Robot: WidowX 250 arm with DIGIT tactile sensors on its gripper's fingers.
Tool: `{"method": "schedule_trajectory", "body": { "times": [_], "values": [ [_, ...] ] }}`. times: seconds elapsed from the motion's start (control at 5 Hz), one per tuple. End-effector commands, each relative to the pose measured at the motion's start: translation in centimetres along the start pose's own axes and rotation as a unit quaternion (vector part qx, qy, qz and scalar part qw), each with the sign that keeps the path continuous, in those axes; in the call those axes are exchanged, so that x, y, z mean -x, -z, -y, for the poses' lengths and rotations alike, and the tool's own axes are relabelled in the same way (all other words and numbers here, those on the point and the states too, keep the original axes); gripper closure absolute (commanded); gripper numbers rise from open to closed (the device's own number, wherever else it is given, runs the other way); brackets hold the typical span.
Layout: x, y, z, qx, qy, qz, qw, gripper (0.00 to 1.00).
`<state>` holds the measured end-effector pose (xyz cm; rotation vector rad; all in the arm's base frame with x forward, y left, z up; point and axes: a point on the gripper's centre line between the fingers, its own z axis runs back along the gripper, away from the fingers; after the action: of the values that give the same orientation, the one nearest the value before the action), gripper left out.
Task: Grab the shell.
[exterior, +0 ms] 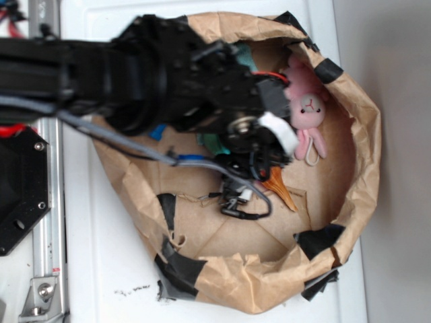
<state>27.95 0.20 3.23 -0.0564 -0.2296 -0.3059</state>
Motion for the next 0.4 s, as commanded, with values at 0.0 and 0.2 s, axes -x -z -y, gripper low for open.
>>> {"method": "schedule_trajectory", "body": {
  "times": [0.0, 0.2],
  "values": [
    [-0.6, -11.6, 0.5, -0.05, -0.209, 0.114, 0.97, 1.0],
    [-1.6, -16.6, 0.9, -0.057, -0.293, 0.1, 0.949, 1.0]
  ]
}}
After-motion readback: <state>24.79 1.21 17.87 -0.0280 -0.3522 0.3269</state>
